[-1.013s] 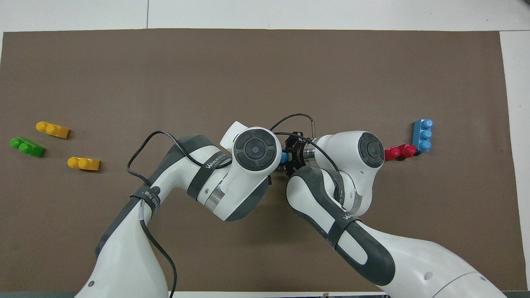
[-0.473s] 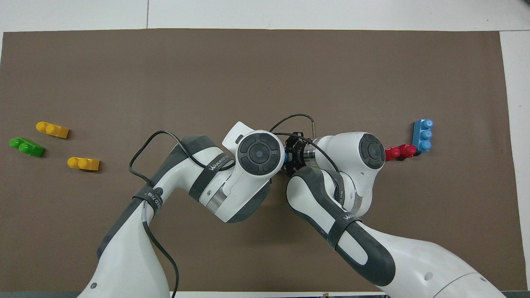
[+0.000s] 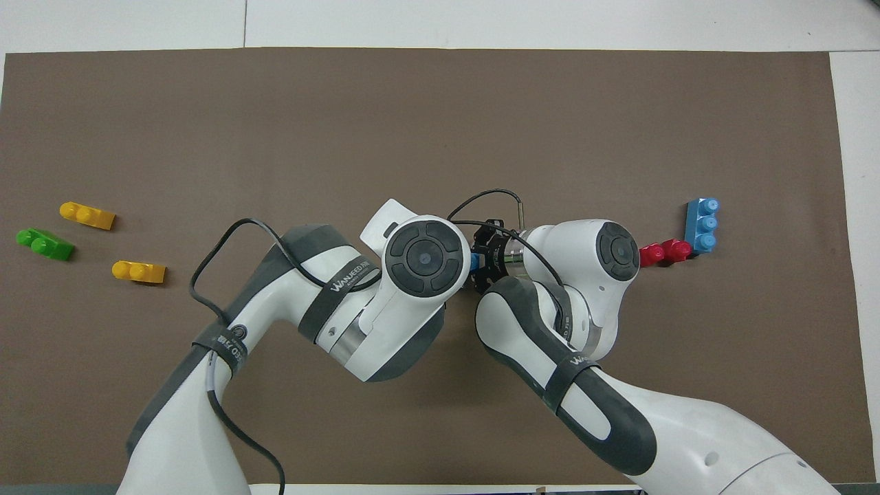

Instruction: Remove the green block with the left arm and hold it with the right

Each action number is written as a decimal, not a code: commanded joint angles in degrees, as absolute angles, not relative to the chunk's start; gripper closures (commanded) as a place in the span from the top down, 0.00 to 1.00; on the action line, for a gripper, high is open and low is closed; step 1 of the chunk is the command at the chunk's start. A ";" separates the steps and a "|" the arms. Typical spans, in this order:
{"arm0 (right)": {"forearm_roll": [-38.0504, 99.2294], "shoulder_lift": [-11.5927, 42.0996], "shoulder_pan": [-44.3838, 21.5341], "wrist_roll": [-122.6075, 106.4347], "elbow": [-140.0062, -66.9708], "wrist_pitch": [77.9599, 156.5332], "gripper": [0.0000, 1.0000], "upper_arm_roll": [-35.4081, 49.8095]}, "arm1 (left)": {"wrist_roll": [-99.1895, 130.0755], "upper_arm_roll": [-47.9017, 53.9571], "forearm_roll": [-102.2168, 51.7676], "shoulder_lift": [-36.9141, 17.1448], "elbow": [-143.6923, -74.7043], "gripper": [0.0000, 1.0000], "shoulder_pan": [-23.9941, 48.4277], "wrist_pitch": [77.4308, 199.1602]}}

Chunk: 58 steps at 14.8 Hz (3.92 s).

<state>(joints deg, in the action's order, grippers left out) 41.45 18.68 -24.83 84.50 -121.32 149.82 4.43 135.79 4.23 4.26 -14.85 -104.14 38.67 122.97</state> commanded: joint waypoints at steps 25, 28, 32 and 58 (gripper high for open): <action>33.49 22.23 4.39 61.18 -107.23 124.54 0.00 4.31 | 72.63 3.78 -0.61 -8.96 -108.02 0.00 4.23 120.84; 33.49 24.52 6.41 56.35 -106.61 125.16 0.00 4.31 | 61.04 3.78 -3.16 -8.79 -110.30 0.00 -0.16 123.30; 33.22 24.52 7.56 56.25 -106.35 124.45 0.00 4.13 | 52.14 3.69 -3.43 -9.14 -111.44 0.00 -3.95 125.33; 30.24 22.59 8.53 59.05 -104.42 120.69 0.92 3.78 | 37.97 3.34 -2.55 -20.21 -110.92 0.99 -9.41 138.52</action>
